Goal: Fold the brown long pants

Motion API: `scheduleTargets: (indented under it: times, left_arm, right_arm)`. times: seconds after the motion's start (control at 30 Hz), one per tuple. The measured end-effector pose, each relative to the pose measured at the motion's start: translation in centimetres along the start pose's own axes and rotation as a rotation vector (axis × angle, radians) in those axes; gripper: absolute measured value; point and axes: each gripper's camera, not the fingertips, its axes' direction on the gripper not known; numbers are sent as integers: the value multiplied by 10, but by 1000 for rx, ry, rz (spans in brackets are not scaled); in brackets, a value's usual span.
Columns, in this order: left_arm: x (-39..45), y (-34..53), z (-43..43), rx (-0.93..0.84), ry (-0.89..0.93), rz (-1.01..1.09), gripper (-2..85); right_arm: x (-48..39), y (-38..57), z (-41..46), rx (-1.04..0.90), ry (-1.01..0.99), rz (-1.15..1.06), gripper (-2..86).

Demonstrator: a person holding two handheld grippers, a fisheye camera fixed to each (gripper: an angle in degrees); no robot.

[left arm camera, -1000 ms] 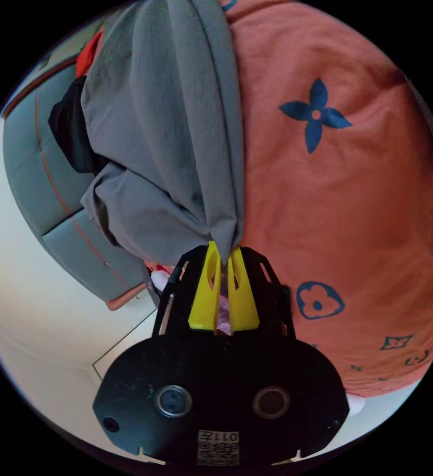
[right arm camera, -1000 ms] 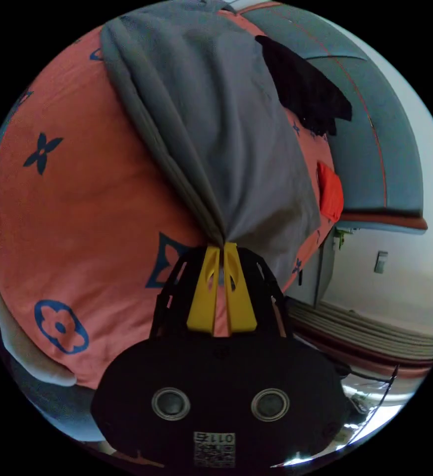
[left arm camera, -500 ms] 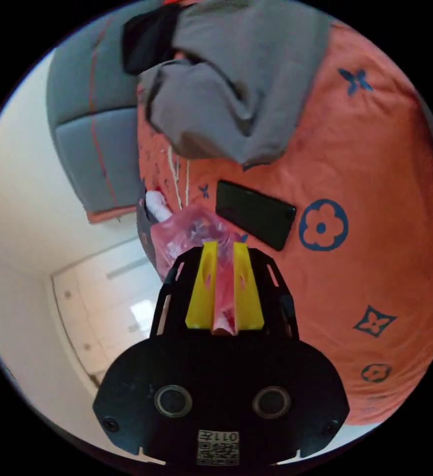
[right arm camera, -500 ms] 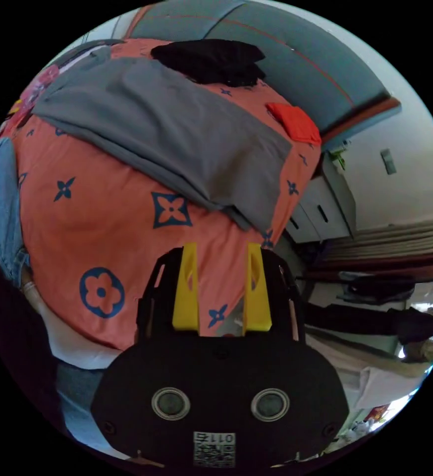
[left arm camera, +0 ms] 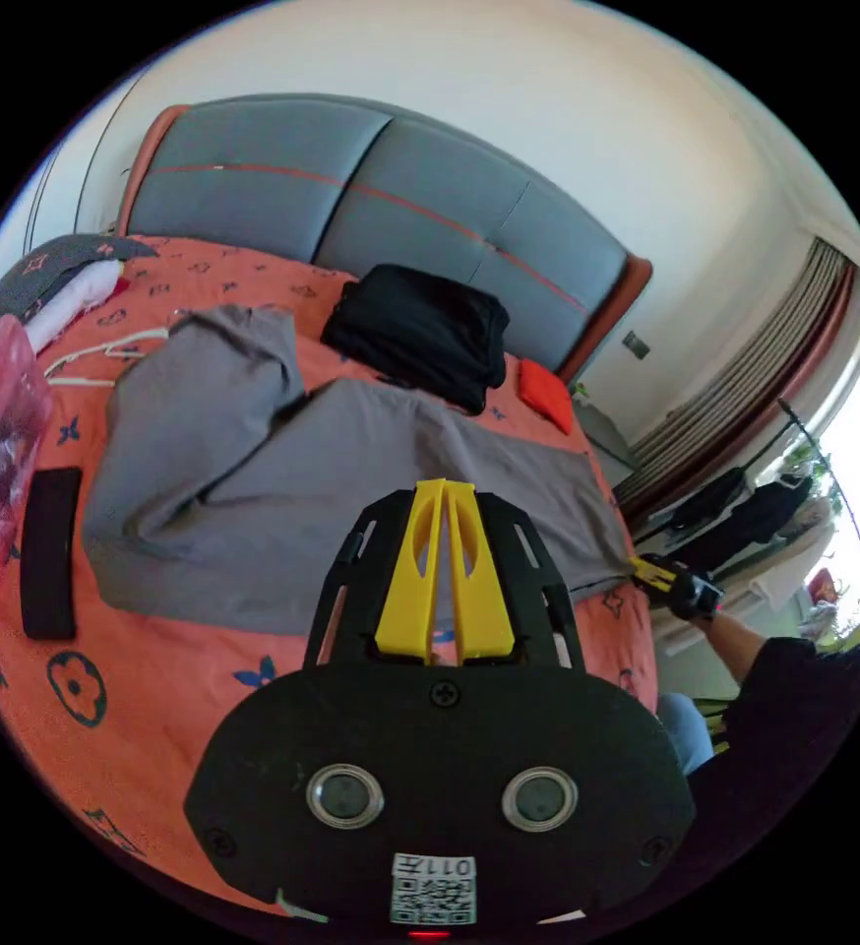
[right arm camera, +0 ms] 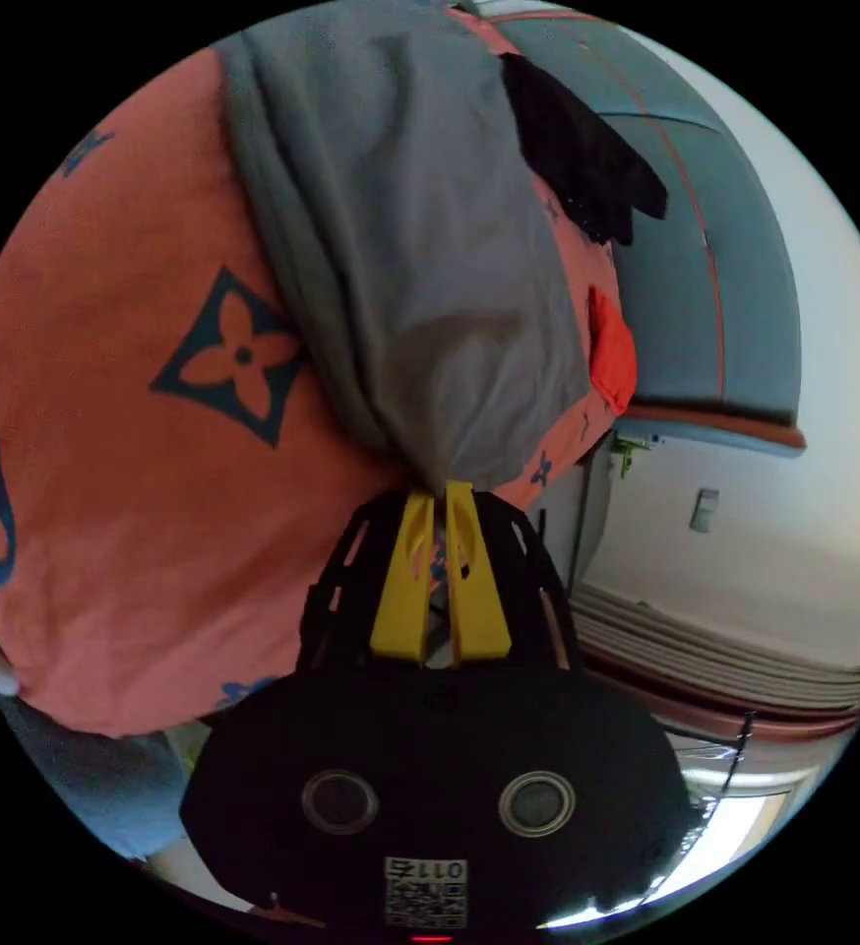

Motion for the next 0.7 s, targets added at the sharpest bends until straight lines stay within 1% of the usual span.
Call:
scheduleTargets:
  times: [0.03,0.1,0.17,0.23,0.37,0.4,0.47,0.53,0.6,0.67,0.7]
  left_arm:
    - [-5,6,5,-28,-47,2,1]
    - [-8,-1,2,-36,-64,52,1]
    - [-14,-4,1,-50,-85,93,1]
    - [-25,-8,8,-132,-78,97,0]
    - [-29,-13,6,-162,-84,178,0]
    - [-32,-15,2,-153,-80,201,0]
    - [-39,-18,-7,-128,-63,210,0]
    - [-56,-24,-18,-97,-28,173,1]
    - [-71,-31,-28,-73,10,120,1]
    - [-87,-37,-41,-37,39,67,1]
    - [-97,-43,-50,-19,60,56,1]
  right_arm:
    - [1,4,0,-6,2,-26,43]
    - [7,13,0,4,-54,-7,40]
    - [8,17,4,-25,-58,-13,39]
    - [4,13,8,-58,-60,-44,41]
    - [7,-8,6,-110,-68,22,55]
    - [9,-13,2,-131,-68,49,69]
    - [19,-13,-8,-175,-177,145,93]
    - [36,-6,-25,-214,-356,342,97]
    - [46,-6,-46,-216,-417,466,87]
    - [55,-20,-77,-115,-452,531,69]
    - [61,-35,-95,-27,-475,545,55]
